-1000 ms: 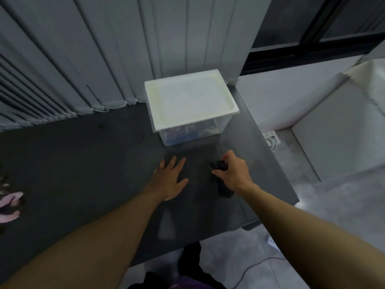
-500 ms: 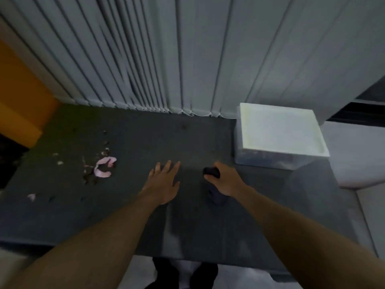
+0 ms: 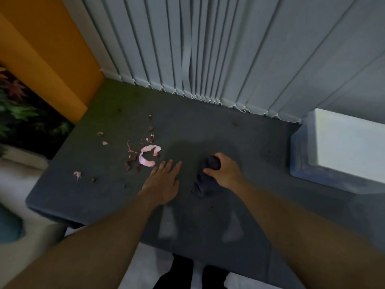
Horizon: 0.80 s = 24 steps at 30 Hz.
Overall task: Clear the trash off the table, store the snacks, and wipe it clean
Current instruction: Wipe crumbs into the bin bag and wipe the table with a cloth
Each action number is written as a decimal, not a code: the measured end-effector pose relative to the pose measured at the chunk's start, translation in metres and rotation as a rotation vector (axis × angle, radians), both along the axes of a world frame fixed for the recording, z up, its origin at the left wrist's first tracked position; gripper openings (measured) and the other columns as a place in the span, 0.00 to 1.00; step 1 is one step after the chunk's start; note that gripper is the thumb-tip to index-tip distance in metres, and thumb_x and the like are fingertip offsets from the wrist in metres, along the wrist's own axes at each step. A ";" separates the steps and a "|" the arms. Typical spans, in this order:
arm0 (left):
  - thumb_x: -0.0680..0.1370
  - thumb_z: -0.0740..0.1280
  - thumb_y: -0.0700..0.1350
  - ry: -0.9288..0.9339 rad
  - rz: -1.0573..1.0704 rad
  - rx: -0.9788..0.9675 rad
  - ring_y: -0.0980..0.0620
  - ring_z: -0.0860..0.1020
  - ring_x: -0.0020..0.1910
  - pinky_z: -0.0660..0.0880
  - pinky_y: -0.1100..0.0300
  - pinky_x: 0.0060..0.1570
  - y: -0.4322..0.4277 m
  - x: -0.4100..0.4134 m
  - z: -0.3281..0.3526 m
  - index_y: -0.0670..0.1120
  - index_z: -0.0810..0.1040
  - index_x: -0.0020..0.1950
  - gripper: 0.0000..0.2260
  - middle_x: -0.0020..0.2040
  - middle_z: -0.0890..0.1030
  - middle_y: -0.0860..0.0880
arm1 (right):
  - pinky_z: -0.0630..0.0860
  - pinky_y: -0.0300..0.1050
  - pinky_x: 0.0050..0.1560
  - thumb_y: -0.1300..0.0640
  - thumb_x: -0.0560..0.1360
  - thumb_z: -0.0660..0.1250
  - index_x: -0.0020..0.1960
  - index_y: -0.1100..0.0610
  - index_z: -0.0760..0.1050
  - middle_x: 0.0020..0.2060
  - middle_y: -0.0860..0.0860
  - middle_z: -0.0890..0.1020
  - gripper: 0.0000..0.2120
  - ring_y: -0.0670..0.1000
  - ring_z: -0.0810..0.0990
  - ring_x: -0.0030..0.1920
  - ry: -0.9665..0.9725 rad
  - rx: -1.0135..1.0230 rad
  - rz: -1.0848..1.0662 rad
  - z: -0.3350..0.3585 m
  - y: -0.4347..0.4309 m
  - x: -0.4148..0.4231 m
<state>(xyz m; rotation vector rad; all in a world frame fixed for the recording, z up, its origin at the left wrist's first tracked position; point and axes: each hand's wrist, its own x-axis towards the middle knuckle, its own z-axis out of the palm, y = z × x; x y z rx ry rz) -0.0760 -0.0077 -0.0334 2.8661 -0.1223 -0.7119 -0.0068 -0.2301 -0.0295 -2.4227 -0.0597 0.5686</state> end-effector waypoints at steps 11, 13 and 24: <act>0.83 0.57 0.51 0.160 -0.094 -0.038 0.45 0.39 0.81 0.51 0.47 0.78 0.015 -0.002 -0.025 0.52 0.41 0.82 0.34 0.81 0.36 0.47 | 0.74 0.54 0.61 0.41 0.80 0.62 0.74 0.48 0.64 0.64 0.55 0.66 0.26 0.58 0.69 0.64 -0.079 -0.438 0.070 -0.026 -0.005 -0.020; 0.83 0.58 0.51 0.164 -0.073 -0.057 0.45 0.41 0.81 0.53 0.47 0.77 0.014 0.000 -0.018 0.52 0.42 0.82 0.33 0.82 0.38 0.47 | 0.71 0.56 0.65 0.39 0.80 0.59 0.78 0.47 0.57 0.68 0.56 0.64 0.30 0.59 0.66 0.68 -0.049 -0.476 0.081 -0.020 -0.002 -0.018; 0.83 0.53 0.54 -0.099 0.128 0.076 0.44 0.44 0.81 0.49 0.46 0.78 0.019 -0.018 0.042 0.51 0.45 0.82 0.30 0.83 0.43 0.47 | 0.53 0.61 0.76 0.37 0.81 0.53 0.81 0.47 0.50 0.80 0.53 0.52 0.32 0.57 0.51 0.79 -0.162 -0.254 0.289 0.040 0.033 -0.010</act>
